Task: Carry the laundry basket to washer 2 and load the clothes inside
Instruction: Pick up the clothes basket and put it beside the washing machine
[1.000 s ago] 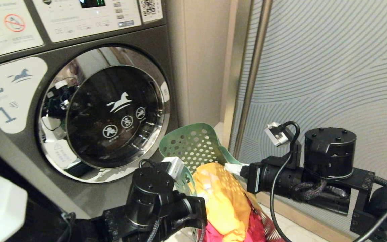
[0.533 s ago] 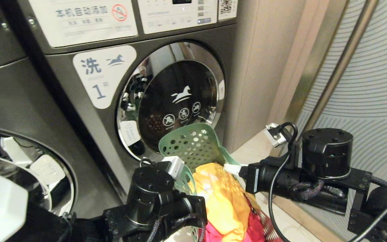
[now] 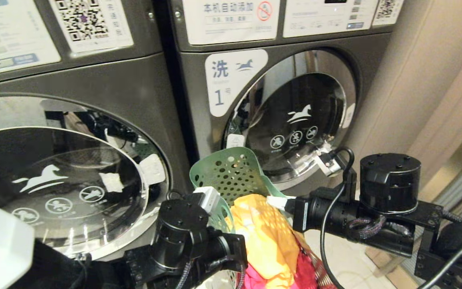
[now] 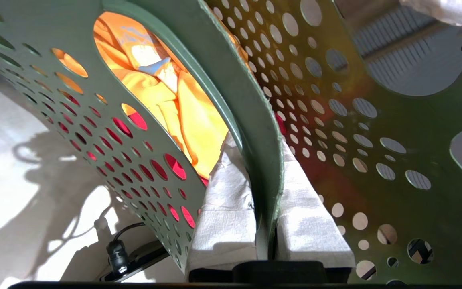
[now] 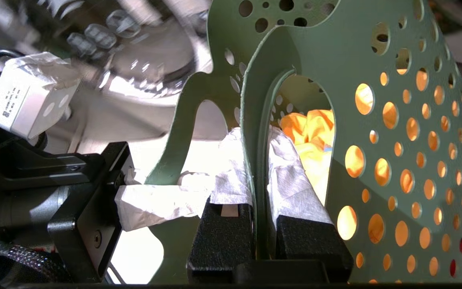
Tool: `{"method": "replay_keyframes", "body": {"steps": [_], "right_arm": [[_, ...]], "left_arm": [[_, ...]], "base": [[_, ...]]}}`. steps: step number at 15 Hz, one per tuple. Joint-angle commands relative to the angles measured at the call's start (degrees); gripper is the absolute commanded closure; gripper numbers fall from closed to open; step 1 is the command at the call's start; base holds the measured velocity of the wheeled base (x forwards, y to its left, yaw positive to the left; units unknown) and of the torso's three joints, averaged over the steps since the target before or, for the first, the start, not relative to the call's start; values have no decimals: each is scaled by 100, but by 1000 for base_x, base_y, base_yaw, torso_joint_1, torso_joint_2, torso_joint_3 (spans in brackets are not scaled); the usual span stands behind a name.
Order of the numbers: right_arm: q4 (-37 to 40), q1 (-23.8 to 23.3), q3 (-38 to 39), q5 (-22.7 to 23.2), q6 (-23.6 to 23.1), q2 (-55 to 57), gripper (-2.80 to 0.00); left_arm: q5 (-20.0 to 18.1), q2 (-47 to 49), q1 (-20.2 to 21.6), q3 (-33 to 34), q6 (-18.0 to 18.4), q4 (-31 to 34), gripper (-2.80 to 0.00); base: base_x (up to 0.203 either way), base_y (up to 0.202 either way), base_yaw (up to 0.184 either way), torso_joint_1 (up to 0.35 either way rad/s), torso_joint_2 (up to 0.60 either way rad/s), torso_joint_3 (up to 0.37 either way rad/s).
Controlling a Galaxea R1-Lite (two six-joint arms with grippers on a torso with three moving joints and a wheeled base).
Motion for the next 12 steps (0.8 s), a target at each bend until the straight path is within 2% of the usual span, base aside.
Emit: {"method": "replay_keyframes", "body": {"steps": [1,5,12], "right_arm": [[-31,13,15,6,14,10,0],[-31,13,7,-3,7,89,0],[-31,13,7,-3,7,89,0]], "left_arm": [[7,18,-8,-4,-19,-27,0],[7,53,1,-4,-19,-27,0],[7,53,1,5,-19,-36,0]], "base": [[1,-6,173,1,-1,10],[1,-4,121,4,5,4],[0,0,0,0,0,0]]}}
